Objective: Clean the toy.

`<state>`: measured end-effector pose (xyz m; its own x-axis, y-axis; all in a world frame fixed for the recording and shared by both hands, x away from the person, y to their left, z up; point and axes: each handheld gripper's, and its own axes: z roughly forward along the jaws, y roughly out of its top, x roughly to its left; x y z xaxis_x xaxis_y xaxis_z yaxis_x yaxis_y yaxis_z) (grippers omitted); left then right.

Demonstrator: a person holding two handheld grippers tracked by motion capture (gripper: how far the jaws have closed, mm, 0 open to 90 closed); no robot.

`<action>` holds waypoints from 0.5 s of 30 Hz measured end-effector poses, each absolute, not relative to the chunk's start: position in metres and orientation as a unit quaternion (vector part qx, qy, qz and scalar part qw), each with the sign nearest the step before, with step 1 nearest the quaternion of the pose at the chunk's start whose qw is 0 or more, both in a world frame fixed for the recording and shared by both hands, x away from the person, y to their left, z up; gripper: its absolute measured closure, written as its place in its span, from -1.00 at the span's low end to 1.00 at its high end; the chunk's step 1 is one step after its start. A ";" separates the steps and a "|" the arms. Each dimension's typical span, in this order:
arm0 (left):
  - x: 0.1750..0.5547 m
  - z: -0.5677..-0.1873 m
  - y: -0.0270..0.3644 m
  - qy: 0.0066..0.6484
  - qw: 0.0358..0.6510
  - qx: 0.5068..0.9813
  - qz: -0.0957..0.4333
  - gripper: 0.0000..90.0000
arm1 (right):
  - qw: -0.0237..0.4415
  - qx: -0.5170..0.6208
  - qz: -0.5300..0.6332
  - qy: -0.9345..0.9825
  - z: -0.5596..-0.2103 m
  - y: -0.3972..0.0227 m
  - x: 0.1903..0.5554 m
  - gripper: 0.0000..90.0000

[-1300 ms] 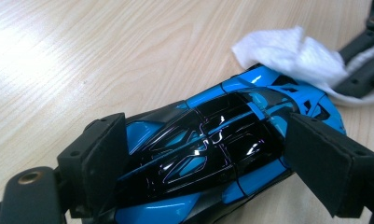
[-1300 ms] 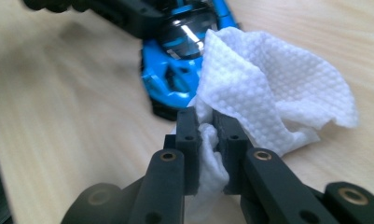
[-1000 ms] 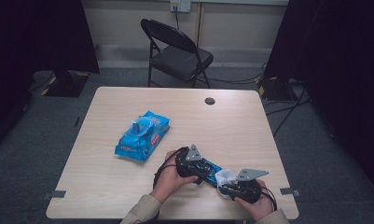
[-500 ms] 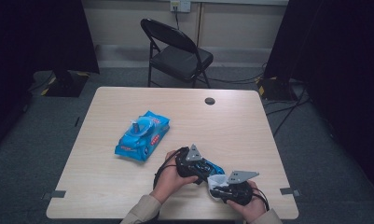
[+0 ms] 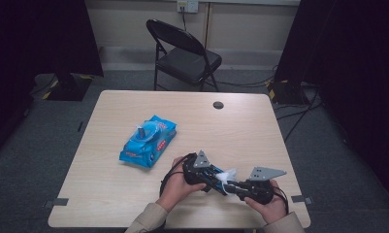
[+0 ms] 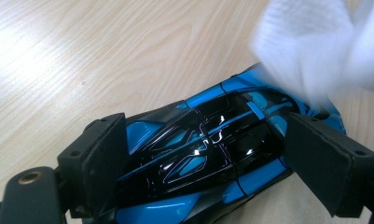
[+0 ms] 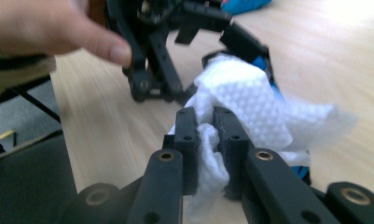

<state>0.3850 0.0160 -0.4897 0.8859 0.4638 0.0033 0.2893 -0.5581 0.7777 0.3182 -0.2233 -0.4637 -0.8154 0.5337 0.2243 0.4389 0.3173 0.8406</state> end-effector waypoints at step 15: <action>0.385 -0.489 0.016 0.212 0.414 0.879 0.103 -0.68 | 0.085 0.352 0.456 0.813 -0.479 -0.234 0.344 0.41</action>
<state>0.3854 0.0162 -0.4889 0.8889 0.4580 0.0053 0.2877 -0.5674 0.7716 0.3435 -0.2340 -0.4791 -0.7386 0.6489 0.1829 0.4945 0.3370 0.8012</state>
